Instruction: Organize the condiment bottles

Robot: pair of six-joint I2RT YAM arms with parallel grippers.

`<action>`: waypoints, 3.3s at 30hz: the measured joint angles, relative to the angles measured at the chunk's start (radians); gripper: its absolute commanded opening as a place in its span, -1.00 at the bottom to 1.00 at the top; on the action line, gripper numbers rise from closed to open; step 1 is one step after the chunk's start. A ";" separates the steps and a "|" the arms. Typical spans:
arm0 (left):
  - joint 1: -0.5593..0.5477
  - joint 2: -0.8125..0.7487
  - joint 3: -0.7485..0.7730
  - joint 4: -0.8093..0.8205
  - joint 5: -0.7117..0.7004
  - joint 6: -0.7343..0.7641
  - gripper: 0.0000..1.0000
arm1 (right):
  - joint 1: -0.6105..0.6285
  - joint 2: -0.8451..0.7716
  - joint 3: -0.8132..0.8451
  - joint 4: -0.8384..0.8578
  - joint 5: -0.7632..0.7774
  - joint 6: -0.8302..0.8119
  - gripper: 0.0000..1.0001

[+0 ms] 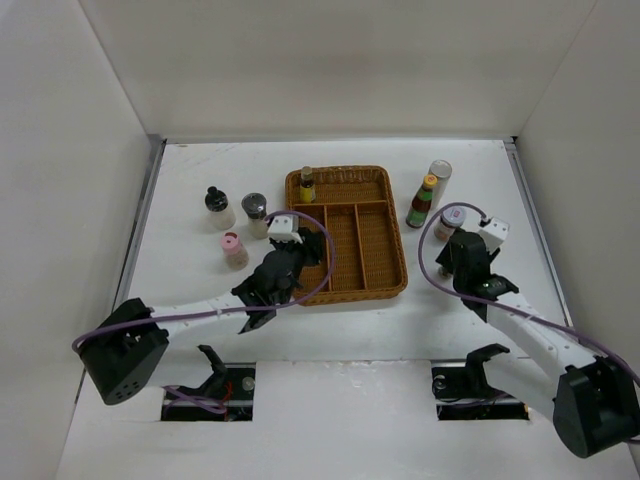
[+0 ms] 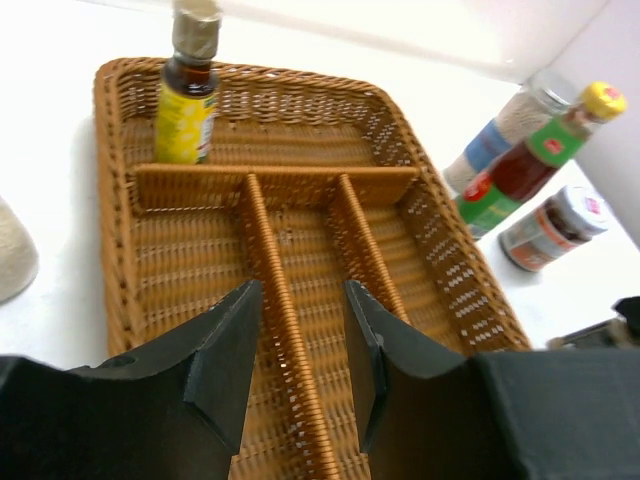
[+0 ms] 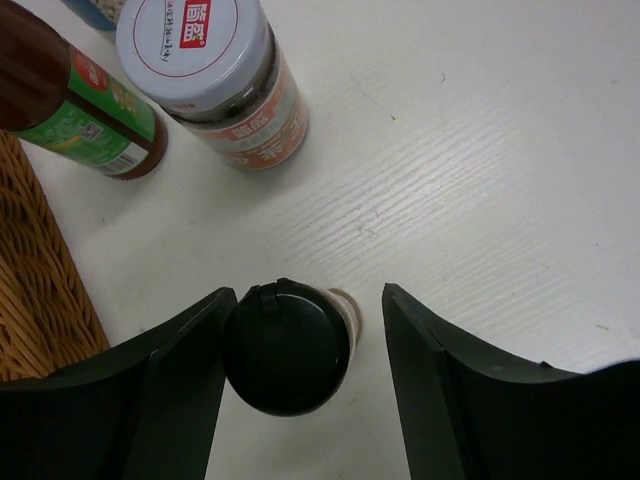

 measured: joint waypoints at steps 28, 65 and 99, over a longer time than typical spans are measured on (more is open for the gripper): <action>0.103 -0.235 -0.154 0.068 -0.056 -0.049 -0.12 | 0.417 0.649 0.852 0.169 -0.066 -0.229 -0.40; 0.115 -0.160 -0.166 0.092 -0.042 -0.088 -0.11 | 0.264 1.195 1.257 0.006 -0.269 -0.250 0.43; 0.093 -0.133 -0.166 0.110 -0.041 -0.089 -0.11 | -0.012 0.486 0.584 0.146 -0.160 -0.266 0.49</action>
